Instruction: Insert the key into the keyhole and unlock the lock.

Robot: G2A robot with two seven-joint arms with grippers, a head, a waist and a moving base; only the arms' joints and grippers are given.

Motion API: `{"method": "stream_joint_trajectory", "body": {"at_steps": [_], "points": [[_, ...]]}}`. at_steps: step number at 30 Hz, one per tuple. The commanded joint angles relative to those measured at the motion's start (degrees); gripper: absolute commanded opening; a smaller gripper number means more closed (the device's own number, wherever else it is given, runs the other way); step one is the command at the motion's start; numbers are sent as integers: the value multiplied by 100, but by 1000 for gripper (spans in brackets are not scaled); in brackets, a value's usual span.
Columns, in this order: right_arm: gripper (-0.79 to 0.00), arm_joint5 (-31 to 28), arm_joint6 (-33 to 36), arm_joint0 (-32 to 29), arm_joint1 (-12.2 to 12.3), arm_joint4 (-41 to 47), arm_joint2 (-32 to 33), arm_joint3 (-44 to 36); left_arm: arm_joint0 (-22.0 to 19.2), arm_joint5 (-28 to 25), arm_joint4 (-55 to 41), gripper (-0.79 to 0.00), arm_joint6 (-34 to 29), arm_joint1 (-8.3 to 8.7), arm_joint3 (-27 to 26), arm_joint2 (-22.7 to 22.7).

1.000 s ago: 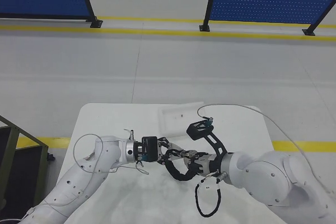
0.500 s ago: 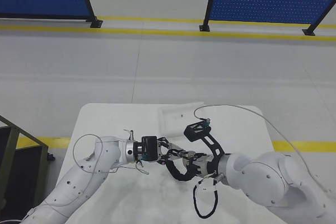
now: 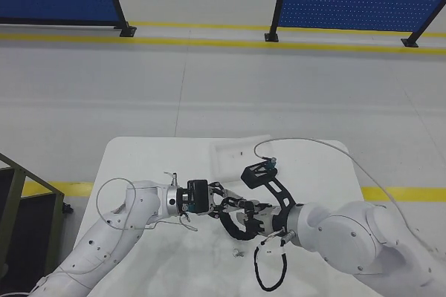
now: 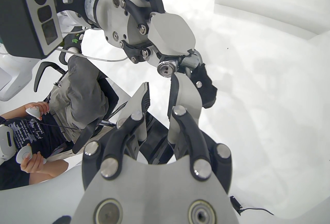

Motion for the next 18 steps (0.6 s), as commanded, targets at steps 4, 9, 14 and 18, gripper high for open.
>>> {"method": "stream_joint_trajectory", "body": {"at_steps": [4, 9, 14, 18], "points": [[-545, 104, -103, -22, 54, 128, 158, 0, 21, 26, -123, -785, -49, 12, 178, -130], [-508, -11, -35, -191, 120, 398, 474, 0, 97, 6, -143, -785, -84, 77, 265, -359], [-511, -493, 148, -525, 187, 514, 639, 133, 229, -109, -117, -785, -75, 175, 274, -614], [-517, -662, 374, -823, 248, 337, 632, 379, 382, -292, -169, -785, -3, 275, 251, -876]]}}
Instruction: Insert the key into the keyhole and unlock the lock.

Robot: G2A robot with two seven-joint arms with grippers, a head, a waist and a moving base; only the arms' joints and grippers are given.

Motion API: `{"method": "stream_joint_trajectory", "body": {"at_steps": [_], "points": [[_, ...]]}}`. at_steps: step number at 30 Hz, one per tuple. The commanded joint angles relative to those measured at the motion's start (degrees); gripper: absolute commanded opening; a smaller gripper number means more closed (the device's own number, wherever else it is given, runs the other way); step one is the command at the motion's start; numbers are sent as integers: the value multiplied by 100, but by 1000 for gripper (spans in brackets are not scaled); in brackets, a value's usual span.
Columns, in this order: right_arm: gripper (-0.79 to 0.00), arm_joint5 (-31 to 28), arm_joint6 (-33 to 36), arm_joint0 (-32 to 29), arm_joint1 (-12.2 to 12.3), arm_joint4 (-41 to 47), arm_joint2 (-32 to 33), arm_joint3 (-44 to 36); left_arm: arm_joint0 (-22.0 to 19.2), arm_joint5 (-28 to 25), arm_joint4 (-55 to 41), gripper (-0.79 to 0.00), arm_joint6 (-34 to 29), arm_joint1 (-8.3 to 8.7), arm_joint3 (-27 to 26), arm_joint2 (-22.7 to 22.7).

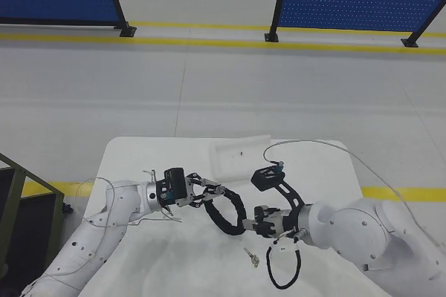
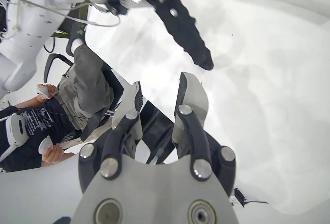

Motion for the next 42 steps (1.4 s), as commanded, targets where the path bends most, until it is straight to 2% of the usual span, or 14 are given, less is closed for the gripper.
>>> {"method": "stream_joint_trajectory", "body": {"at_steps": [1, 6, 9, 13, 16, 24, 42], "points": [[-517, -47, 88, -161, 29, -95, -1, 107, 83, -143, 6, -785, 32, 63, -47, -150], [-526, -43, 287, -585, 83, -264, -115, 367, 260, -524, -41, -785, 63, 206, -181, -513], [-529, 1, 213, -826, 80, -321, -274, 610, 208, -1089, 109, -785, 81, 298, -291, -660], [-529, 109, 13, -1040, 46, -463, -540, 907, 265, -1129, 105, -785, 301, 443, -286, -730], [-526, 238, -144, -1126, 14, -602, -710, 1000, 264, -1129, 106, -785, 492, 576, -290, -536], [-486, 662, -543, -1177, -139, -726, -1181, 1088, -2, -1129, -490, -785, 496, 929, -329, 95], [-449, 1256, -936, -378, -622, -484, -2132, 2015, -2, -1129, -490, -785, 496, 929, -329, 95]]}}
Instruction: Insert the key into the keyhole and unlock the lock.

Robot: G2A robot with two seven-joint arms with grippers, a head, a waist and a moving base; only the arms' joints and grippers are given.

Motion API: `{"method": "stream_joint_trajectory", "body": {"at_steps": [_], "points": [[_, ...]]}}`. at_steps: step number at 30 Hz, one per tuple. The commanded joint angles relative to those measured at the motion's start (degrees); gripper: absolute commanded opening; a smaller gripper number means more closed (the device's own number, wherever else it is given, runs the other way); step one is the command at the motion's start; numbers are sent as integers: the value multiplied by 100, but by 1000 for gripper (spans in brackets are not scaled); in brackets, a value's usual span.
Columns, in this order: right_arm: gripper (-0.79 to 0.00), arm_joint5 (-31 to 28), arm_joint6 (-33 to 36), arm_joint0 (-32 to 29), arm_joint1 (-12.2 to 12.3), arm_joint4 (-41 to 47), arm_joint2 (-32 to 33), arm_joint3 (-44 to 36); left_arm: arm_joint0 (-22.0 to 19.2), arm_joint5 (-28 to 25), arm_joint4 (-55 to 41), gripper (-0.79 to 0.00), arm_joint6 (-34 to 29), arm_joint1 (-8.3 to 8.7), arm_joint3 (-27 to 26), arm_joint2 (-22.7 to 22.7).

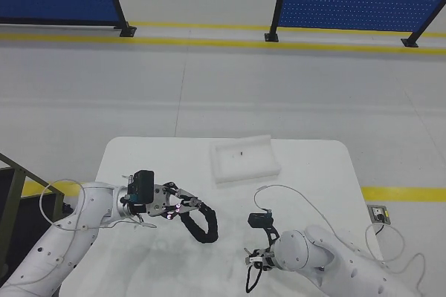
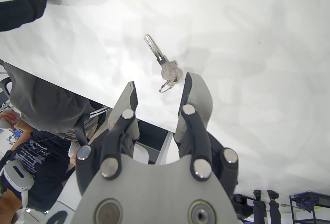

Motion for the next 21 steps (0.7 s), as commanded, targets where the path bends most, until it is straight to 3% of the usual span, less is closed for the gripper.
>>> {"method": "stream_joint_trajectory", "body": {"at_steps": [1, 4, 10, 13, 14, 21], "points": [[-468, 49, -48, 66, -23, 11, -89, 55, 0, 0, 0, -785, 0, 0, 0, 0], [-588, 81, -79, 148, -38, 56, -203, 123, 0, 0, 0, -785, 0, 0, 0, 0], [-646, 246, -244, 304, -18, 63, -469, 200, 0, 0, 0, -785, 0, 0, 0, 0], [-723, 340, -338, 381, 11, 36, -625, 176, 0, 0, 0, -785, 0, 0, 0, 0], [-785, 369, -367, 410, 21, 52, -667, 168, 0, 0, 0, -785, 0, 0, 0, 0], [-785, 561, -559, 653, 118, 165, -924, -22, 0, 0, 0, -785, 0, 0, 0, 0]]}}
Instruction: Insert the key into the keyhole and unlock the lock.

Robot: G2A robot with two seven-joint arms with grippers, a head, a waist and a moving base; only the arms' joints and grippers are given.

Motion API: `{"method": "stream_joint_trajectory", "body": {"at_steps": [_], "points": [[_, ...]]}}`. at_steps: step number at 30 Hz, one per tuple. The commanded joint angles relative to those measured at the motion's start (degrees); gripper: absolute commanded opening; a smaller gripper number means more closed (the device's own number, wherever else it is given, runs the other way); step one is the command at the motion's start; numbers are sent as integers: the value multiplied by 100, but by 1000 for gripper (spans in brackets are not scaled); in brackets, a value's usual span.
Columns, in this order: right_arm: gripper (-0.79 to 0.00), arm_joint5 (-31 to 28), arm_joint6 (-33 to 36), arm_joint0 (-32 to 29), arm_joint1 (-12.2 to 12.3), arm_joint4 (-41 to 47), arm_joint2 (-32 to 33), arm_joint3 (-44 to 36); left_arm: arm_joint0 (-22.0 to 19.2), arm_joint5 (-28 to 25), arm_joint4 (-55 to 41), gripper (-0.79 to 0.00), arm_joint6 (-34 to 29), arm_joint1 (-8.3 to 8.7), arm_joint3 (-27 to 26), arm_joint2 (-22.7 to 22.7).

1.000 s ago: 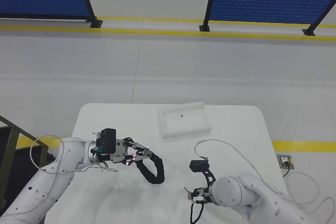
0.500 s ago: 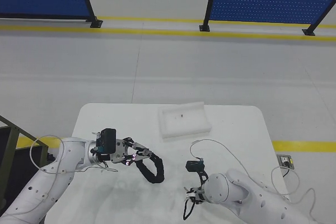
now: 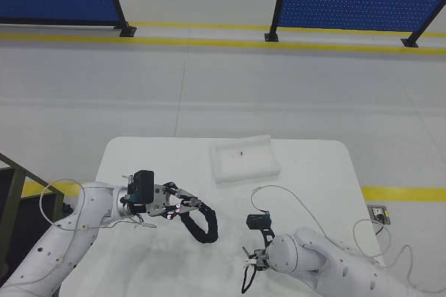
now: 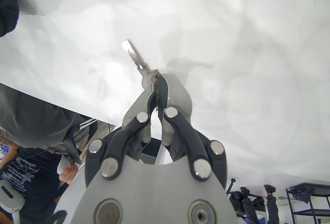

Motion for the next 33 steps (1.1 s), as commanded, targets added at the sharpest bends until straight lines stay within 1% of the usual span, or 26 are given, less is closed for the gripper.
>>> {"method": "stream_joint_trajectory", "body": {"at_steps": [1, 9, 14, 19, 22, 26, 28, 30, 31, 33], "points": [[-785, 41, -39, 73, 35, 33, -28, -106, 0, 0, 0, -785, 0, 0, 0, 0], [-785, 63, -62, 533, 245, 242, 51, -588, 0, 0, 0, -785, 0, 0, 0, 0], [-785, -37, 38, 918, 323, 260, 266, -624, 0, 0, 0, -785, 0, 0, 0, 0], [-785, -266, 266, 1402, 316, 300, 520, -443, 0, 0, 0, -785, 0, 0, 0, 0], [-785, -491, 374, 1726, 249, 328, 614, -179, 0, 0, 0, -785, 0, 0, 0, 0], [-785, -881, 352, 2123, 72, 617, 646, 481, 0, 0, 0, -785, 0, 0, 0, 0], [-785, -1143, 295, 2316, -38, 776, 616, 819, 0, 0, 0, -785, 0, 0, 0, 0], [-785, -1567, 287, 2563, -183, 955, 526, 1264, 0, 0, 0, -785, 0, 0, 0, 0], [-785, -1684, 285, 2638, -227, 982, 488, 1412, 0, 0, 0, -785, 0, 0, 0, 0], [-785, -2047, 210, 2897, -402, 1174, 383, 1910, 0, 0, 0, -785, 0, 0, 0, 0]]}}
